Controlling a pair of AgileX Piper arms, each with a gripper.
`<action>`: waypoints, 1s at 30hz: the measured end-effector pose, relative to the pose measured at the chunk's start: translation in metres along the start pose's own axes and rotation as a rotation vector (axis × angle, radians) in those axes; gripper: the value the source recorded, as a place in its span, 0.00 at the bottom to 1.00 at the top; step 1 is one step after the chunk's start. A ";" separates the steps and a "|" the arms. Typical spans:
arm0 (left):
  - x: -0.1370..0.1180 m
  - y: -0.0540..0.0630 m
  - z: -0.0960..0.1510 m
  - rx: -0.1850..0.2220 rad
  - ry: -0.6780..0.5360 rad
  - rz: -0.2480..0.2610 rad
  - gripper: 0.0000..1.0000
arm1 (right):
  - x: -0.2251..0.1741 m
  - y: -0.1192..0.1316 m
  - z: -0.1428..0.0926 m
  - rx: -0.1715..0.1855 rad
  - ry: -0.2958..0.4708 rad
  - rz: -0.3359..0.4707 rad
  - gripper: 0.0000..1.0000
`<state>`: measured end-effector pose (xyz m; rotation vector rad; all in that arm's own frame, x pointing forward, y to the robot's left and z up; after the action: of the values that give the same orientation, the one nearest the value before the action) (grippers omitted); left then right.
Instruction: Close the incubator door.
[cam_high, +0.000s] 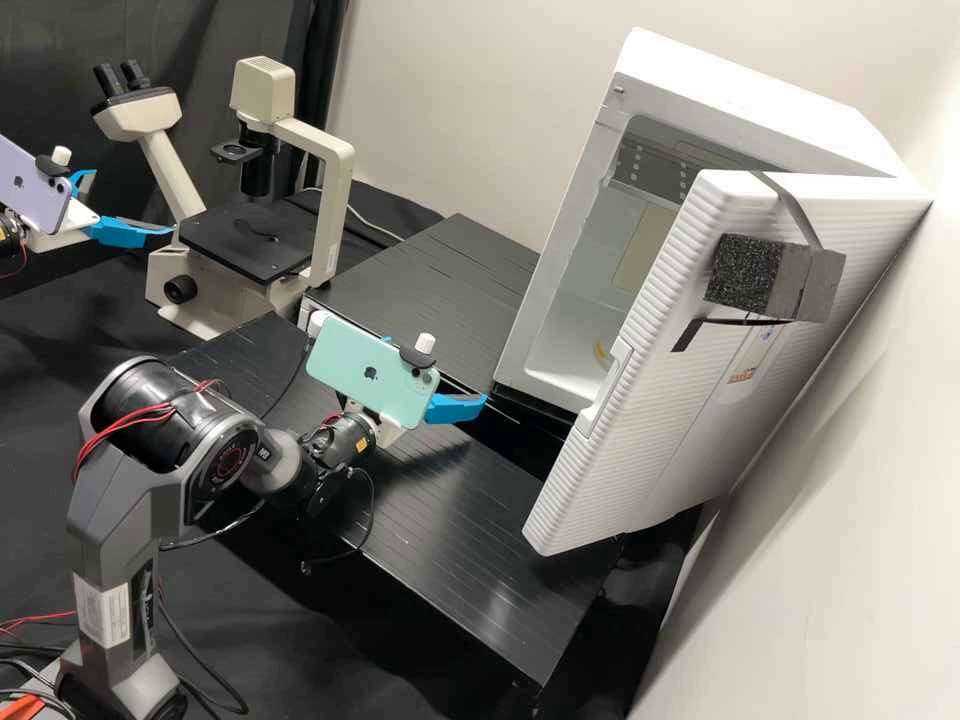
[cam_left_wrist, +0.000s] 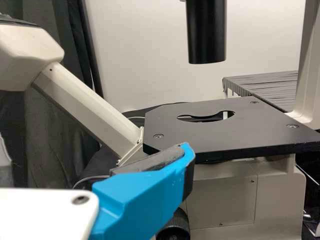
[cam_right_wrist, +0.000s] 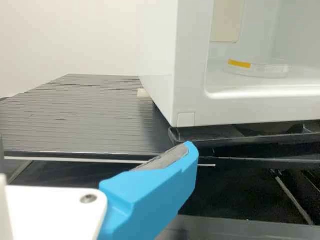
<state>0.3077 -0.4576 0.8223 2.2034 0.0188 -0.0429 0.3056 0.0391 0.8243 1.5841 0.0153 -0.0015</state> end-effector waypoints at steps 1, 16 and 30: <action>0.000 0.000 0.000 0.000 0.000 0.000 1.00 | 0.000 0.000 0.000 0.000 0.000 0.000 1.00; 0.000 0.000 0.000 0.000 0.000 0.000 1.00 | -0.051 0.021 -0.001 0.002 0.032 0.117 1.00; 0.000 0.000 0.000 0.000 0.000 0.000 1.00 | -0.167 0.090 -0.013 -0.012 0.266 0.542 1.00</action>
<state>0.3077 -0.4576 0.8223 2.2034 0.0188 -0.0429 0.1400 0.0499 0.9160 1.5243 -0.2056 0.6310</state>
